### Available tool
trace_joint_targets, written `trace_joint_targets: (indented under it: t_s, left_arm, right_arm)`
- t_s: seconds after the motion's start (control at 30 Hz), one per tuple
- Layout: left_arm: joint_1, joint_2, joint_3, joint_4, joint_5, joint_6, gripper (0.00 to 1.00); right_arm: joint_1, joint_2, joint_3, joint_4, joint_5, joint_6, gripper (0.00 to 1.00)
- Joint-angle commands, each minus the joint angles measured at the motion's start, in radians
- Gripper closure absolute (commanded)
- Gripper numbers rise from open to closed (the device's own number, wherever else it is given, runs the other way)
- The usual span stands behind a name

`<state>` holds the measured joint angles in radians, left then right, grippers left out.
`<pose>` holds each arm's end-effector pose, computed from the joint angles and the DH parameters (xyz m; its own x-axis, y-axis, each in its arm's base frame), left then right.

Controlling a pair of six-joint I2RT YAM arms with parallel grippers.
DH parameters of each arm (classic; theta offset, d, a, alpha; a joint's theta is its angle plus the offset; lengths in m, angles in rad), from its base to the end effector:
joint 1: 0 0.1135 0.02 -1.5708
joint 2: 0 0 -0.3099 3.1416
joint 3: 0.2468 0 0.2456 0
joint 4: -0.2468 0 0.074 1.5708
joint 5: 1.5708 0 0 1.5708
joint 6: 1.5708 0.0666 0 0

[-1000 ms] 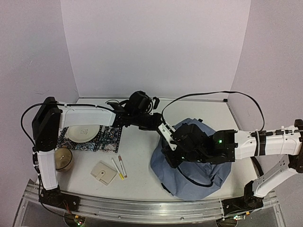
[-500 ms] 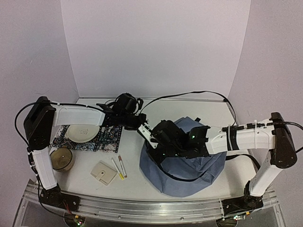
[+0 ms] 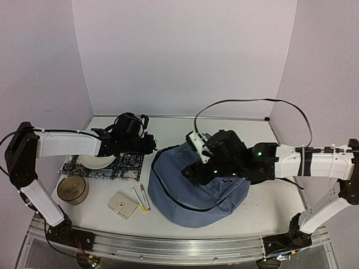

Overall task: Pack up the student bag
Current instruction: Zip the largest pocket of the bag in the student bag.

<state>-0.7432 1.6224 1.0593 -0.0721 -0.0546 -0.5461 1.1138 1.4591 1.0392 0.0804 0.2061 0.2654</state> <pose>0.2841 -0.2561 0.2632 -0.7074 -0.0542 -0.7047 0.3228 0.8622 -0.3904 0.1705 0.3158 0.3328 -0.3499 -0.1297 -0.9278 -0.7269 0.6623 0.1816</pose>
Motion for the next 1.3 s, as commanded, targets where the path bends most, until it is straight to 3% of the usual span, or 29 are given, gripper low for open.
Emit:
trace_joint_targets:
  t_s: [0.0, 0.17, 0.43, 0.67, 1.0, 1.07, 1.13, 1.2, 1.27]
  left_arm:
    - [0.005, -0.067, -0.024, 0.046, -0.032, 0.044, 1.0]
    - [0.002, -0.053, 0.001, 0.047, 0.051, 0.052, 1.0]
    - [-0.069, -0.048, 0.021, 0.06, 0.143, 0.0, 1.0]
    - [-0.14, -0.035, 0.034, 0.091, 0.194, -0.06, 1.0]
    - [-0.156, -0.032, 0.047, 0.146, 0.276, -0.13, 1.0]
    - [-0.157, -0.031, 0.052, 0.147, 0.278, -0.131, 1.0]
    - [-0.157, -0.031, 0.056, 0.147, 0.276, -0.131, 1.0]
    - [-0.157, -0.031, 0.061, 0.145, 0.265, -0.124, 1.0]
    - [-0.157, -0.024, 0.071, 0.134, 0.234, -0.104, 1.0]
  right_arm:
    - [-0.109, -0.12, -0.093, -0.064, 0.046, 0.135, 0.22]
    - [-0.13, -0.112, -0.081, -0.067, -0.018, 0.161, 0.22]
    - [-0.089, 0.064, 0.069, -0.006, -0.176, 0.211, 0.23]
    - [0.023, 0.233, 0.25, -0.005, -0.106, 0.275, 0.2]
    - [0.107, 0.323, 0.27, 0.024, -0.006, 0.292, 0.2]
    - [0.11, 0.337, 0.268, 0.015, 0.004, 0.287, 0.27]
    - [0.113, 0.345, 0.265, 0.005, 0.005, 0.277, 0.4]
    - [0.118, 0.339, 0.252, -0.001, 0.0, 0.266, 0.67]
    - [0.129, 0.321, 0.23, -0.003, -0.005, 0.247, 0.86]
